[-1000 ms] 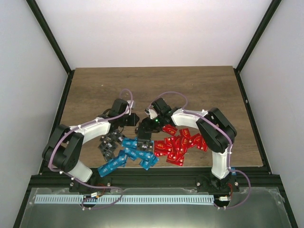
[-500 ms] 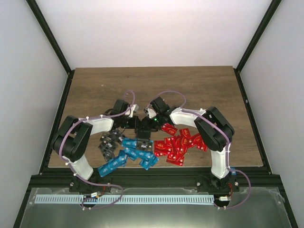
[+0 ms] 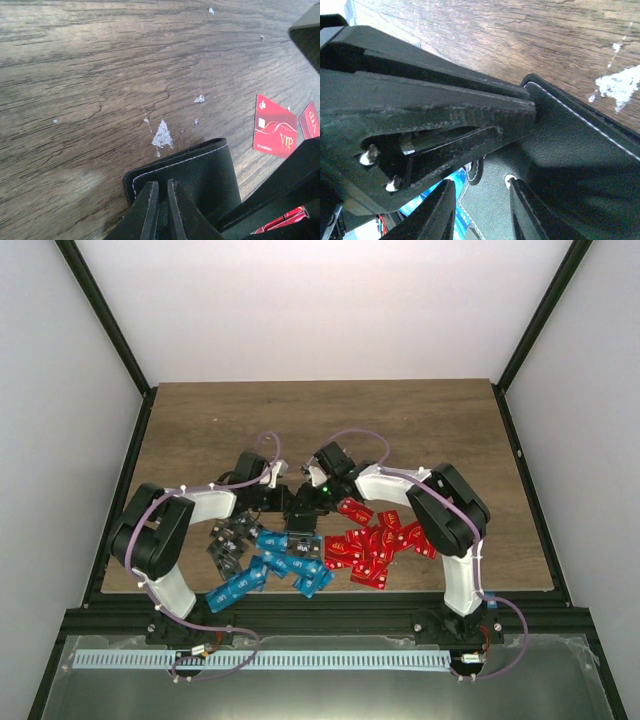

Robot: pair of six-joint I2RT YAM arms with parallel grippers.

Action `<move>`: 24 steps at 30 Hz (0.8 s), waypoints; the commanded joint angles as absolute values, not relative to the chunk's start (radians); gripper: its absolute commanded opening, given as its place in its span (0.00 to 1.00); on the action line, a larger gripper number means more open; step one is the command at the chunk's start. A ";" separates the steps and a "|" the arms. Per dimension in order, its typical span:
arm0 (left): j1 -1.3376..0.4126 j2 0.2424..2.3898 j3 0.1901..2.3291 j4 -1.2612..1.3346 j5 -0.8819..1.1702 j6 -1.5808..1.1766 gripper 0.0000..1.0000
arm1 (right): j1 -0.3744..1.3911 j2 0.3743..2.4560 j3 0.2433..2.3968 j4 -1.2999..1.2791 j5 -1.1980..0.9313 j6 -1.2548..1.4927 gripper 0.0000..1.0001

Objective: Put the credit cards into the card holder

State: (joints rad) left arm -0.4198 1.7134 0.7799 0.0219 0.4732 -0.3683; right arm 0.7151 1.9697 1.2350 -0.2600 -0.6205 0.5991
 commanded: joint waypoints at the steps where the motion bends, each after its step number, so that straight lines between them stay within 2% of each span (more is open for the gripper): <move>1: -0.412 1.702 0.749 0.034 0.476 -0.379 0.09 | 0.725 1.999 1.274 -0.220 -0.630 0.623 0.29; 5: -0.411 1.701 0.743 0.039 0.479 -0.382 0.09 | 0.726 2.009 1.276 -0.204 -0.630 0.636 0.28; 13: -0.409 1.702 0.735 0.047 0.482 -0.380 0.08 | 0.725 2.023 1.280 -0.179 -0.638 0.652 0.16; 24: -0.409 1.705 0.730 0.055 0.486 -0.382 0.09 | 0.726 2.028 1.296 -0.183 -0.640 0.653 0.17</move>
State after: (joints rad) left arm -0.4118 1.7081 0.7506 0.0689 0.4820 -0.3866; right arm 0.7151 2.0106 1.2388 -0.2020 -0.6266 0.6479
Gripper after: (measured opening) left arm 0.086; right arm 0.167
